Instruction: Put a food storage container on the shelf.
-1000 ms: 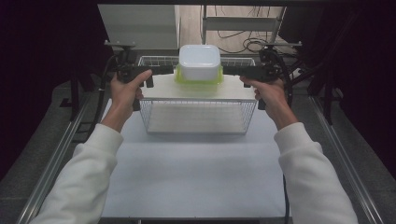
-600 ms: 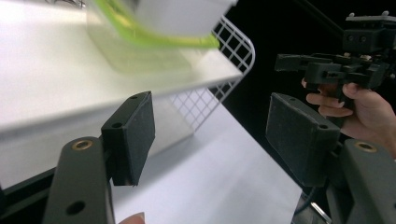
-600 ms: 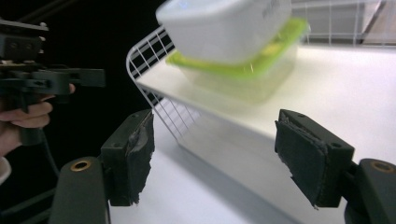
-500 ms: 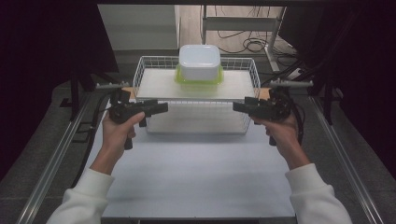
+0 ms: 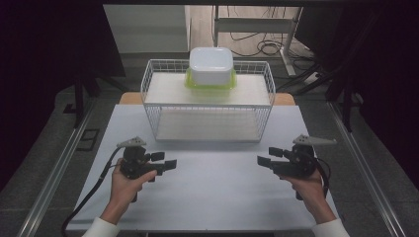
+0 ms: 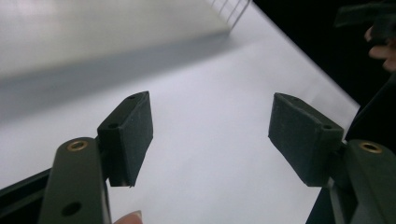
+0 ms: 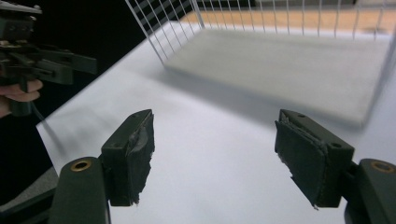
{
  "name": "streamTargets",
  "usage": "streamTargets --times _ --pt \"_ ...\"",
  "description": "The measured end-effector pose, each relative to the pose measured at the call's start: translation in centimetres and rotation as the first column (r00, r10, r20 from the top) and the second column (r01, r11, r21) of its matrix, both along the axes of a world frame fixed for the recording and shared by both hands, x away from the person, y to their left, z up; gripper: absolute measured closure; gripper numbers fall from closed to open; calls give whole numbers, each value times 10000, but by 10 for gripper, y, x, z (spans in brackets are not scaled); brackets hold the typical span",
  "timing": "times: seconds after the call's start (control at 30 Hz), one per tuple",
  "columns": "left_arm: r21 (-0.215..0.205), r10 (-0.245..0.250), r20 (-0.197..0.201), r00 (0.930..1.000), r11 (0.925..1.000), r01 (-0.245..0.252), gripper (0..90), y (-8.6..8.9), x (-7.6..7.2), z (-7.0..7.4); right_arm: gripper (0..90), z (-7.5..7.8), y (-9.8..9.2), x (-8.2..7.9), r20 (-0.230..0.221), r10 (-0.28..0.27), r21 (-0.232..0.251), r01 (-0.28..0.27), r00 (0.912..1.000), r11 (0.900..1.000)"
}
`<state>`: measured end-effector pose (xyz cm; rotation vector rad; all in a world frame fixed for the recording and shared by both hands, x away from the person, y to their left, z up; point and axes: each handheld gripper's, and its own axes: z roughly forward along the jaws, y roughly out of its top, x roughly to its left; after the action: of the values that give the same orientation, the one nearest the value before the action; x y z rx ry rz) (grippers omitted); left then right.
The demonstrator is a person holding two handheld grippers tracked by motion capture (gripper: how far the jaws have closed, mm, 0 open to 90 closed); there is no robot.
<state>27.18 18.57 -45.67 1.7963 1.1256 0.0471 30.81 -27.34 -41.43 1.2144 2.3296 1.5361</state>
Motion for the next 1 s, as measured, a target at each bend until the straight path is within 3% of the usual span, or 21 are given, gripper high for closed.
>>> streamTargets --times 0.03,0.1,0.23,0.3,0.4,0.57,0.73,0.9,1.0 --pt "68 -2 -139 9999 10000 3 293 2 -9 -11 283 -13 -4 -6 -154 -9 -61 8 9999 10000" --pt "714 37 -134 9999 9974 -28 276 3 -14 -15 282 -25 -6 -10 -376 25 -467 -43 9993 9989" --pt "698 149 -183 9997 9975 -136 277 8 -21 -21 282 -38 -5 -14 -453 66 -992 -111 9990 9950" --pt "1243 246 -112 9996 9920 -230 270 10 -23 -25 281 -45 -2 -14 -522 153 -1315 -221 9985 9911" --pt "848 420 -291 9987 9956 -394 263 16 -23 -31 277 -54 4 -13 -645 270 -1648 -374 9975 9856" --pt "973 544 -187 9983 9939 -523 255 15 -23 -31 275 -54 2 -13 -484 137 -1642 -215 9987 9862" --pt "1475 671 -118 9977 9870 -646 254 15 -22 -33 275 -54 -2 -12 -441 -24 -1605 -47 9990 9870" --pt "1176 679 -215 9975 9909 -650 251 16 -22 -32 272 -55 -1 -12 -450 16 -1662 -90 9990 9861" --pt "1239 748 -178 9970 9897 -720 251 16 -21 -32 267 -55 0 -11 -434 43 -1697 -116 9990 9854"
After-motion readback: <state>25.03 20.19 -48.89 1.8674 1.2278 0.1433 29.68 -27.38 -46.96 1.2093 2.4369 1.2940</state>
